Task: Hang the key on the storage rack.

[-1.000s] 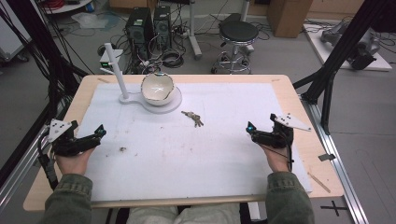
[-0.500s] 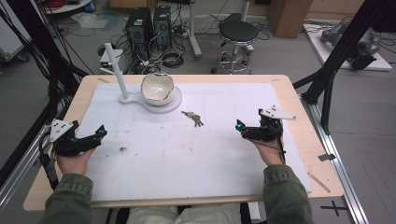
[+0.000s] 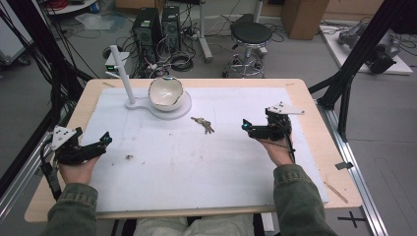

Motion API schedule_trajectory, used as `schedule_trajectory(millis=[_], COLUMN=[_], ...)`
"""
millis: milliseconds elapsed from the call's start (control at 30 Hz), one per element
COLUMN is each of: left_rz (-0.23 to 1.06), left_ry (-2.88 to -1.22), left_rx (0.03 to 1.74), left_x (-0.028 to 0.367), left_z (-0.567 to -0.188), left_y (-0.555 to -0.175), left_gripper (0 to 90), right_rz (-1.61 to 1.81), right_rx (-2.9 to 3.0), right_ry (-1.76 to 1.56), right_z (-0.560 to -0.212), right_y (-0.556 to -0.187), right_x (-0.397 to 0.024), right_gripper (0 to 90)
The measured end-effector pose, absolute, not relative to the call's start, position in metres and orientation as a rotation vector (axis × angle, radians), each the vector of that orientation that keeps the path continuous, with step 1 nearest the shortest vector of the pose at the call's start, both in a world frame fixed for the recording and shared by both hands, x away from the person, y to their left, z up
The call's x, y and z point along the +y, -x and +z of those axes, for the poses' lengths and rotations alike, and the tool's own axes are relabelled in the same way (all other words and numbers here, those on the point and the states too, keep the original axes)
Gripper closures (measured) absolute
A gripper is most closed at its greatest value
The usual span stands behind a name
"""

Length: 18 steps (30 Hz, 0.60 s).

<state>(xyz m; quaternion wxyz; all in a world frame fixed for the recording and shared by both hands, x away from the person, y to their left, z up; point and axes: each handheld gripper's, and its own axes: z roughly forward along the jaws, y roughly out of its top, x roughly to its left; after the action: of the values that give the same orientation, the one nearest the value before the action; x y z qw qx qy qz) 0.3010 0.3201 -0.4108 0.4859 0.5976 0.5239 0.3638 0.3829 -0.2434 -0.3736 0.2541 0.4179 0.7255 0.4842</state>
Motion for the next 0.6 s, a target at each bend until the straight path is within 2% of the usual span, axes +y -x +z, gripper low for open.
schedule_trajectory(millis=[600], left_rz=[0.877], left_ry=[-1.462], left_rx=[1.273], left_x=[0.32], left_z=[-0.411], left_y=[-0.302], left_gripper=[1.7], right_rz=[1.284], right_rx=[2.088], right_ry=[-1.102], right_z=[-0.362], right_y=[-0.412], right_x=[-0.212], right_gripper=[0.6])
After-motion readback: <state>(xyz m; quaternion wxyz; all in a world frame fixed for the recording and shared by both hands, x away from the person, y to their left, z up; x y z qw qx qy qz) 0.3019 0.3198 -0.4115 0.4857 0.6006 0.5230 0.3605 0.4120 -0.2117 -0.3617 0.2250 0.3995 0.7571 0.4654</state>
